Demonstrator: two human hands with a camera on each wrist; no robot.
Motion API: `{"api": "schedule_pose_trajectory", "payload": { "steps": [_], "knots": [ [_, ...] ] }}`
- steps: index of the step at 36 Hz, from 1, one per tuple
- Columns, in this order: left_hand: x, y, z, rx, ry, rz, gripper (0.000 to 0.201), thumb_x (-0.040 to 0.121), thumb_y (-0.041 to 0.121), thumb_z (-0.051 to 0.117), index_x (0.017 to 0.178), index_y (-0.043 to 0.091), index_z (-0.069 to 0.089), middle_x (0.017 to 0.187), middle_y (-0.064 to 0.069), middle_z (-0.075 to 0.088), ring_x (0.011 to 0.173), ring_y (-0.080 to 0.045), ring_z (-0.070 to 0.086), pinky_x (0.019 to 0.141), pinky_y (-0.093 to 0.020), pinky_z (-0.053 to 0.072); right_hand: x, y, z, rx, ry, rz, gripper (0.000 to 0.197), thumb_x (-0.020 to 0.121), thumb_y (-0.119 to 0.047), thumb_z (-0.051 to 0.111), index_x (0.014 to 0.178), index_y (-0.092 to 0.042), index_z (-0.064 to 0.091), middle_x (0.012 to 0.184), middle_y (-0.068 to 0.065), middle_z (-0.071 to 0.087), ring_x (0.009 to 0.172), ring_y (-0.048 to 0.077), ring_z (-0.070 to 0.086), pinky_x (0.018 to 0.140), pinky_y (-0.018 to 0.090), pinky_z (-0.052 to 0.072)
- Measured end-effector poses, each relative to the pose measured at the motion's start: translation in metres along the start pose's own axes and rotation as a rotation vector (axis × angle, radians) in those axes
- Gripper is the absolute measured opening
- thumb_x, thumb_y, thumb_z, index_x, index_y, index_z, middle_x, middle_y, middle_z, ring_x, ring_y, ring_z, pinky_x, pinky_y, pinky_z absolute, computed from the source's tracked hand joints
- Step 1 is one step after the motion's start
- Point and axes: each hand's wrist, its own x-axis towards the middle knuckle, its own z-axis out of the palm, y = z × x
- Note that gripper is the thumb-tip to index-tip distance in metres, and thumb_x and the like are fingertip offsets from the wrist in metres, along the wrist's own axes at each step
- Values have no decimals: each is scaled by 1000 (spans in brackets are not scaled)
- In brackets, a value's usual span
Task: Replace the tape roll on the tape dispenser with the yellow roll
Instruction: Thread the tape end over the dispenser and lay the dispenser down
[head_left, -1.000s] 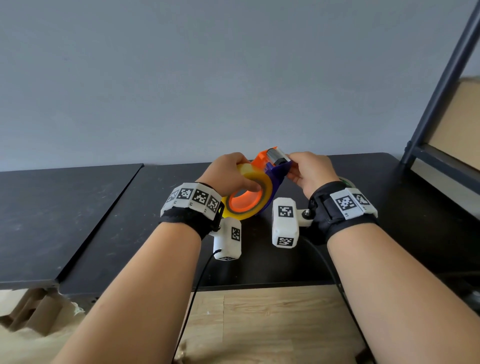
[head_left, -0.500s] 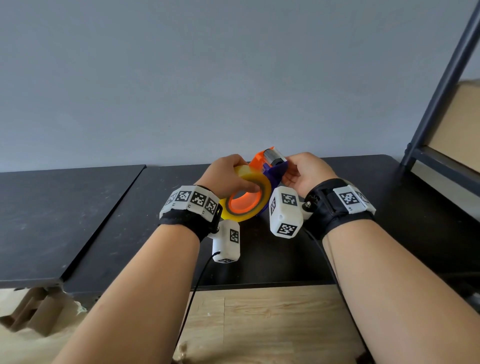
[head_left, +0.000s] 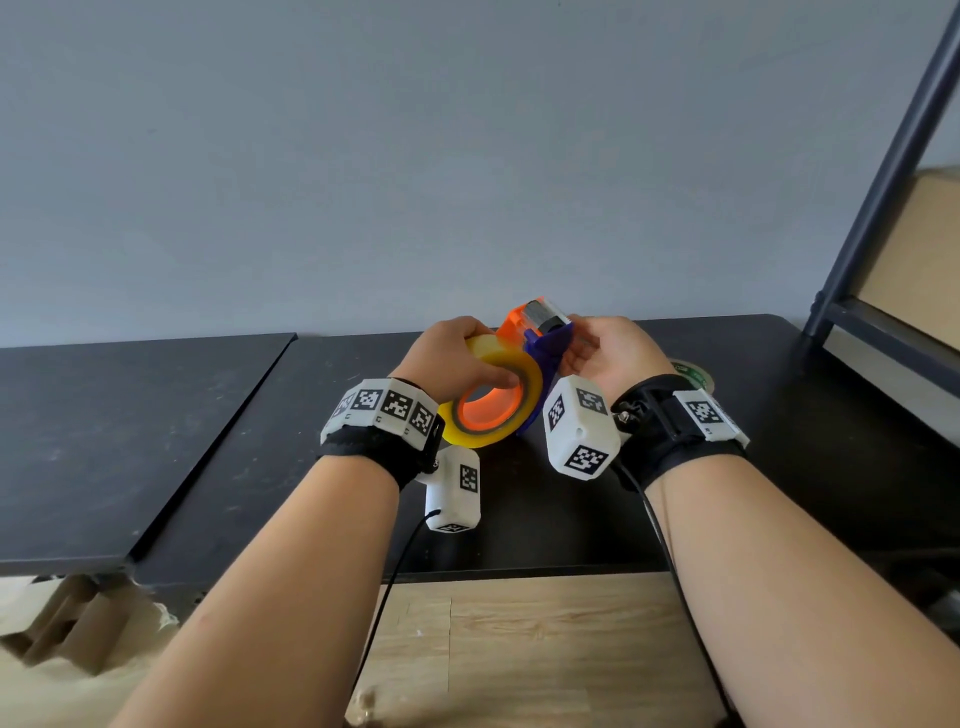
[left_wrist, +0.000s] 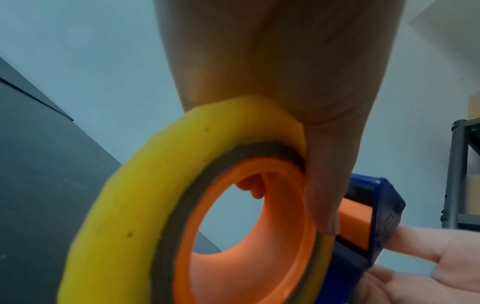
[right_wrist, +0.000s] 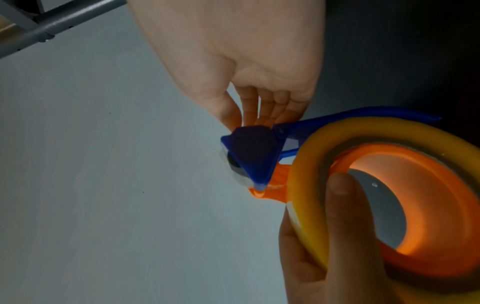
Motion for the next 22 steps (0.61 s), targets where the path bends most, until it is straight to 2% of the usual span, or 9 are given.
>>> {"api": "schedule_pose_trajectory", "payload": {
  "steps": [1,2,3,6,10,13,17,19,22],
  "knots": [
    [0,0,-1,1,0,0,53,66,33,84,113,23,61,95,3,65,87,-17,64,76,-30,52,0,0,-1,10,12,15,27,92,-13,60,116,-1,61,106,14,71,97,25,70,83,35,58],
    [0,1,-1,5,-1,1,53,66,33,84,112,23,61,94,4,65,86,-16,63,75,-29,51,0,-1,-1,5,22,23,33,92,-12,60,123,0,59,115,15,69,104,27,68,88,37,56],
    [0,1,-2,7,-3,2,52,66,34,84,112,23,61,93,5,65,86,-15,63,73,-28,50,-1,-1,-1,-13,18,19,36,91,-12,61,126,0,58,113,15,69,102,28,68,84,37,58],
    [-1,4,-4,18,-13,8,49,66,32,85,109,23,62,89,7,64,81,-12,61,69,-25,48,-3,0,0,-62,-5,-28,27,93,-8,58,119,0,60,90,14,69,82,23,68,54,28,57],
    [-1,6,-3,31,-15,13,48,65,31,85,108,23,63,89,7,64,81,-12,60,69,-25,48,-2,1,1,-129,4,-38,8,95,-5,51,94,-5,59,81,13,64,74,21,64,53,30,52],
    [-1,6,-4,27,-21,15,51,65,31,85,110,23,64,91,6,66,83,-13,62,72,-27,51,1,2,2,-167,40,-40,16,95,1,45,103,-5,58,82,14,63,74,22,63,63,32,52],
    [0,7,-6,25,-40,15,55,64,32,86,114,23,64,96,4,68,86,-15,65,79,-31,55,-3,8,1,-302,13,-81,26,95,5,39,105,-5,61,90,16,66,80,26,64,95,43,53],
    [0,9,-8,20,-55,23,55,64,30,86,114,22,64,92,7,66,81,-11,64,73,-26,54,-4,13,1,-411,-15,-116,34,94,7,36,115,-6,61,101,17,68,89,30,63,103,50,48],
    [0,14,-12,42,-89,39,51,65,25,86,111,22,64,86,10,63,73,-2,60,60,-16,45,-5,16,-2,-557,-78,-143,48,88,15,35,115,-14,62,111,15,69,101,32,63,104,55,45]
  ]
}}
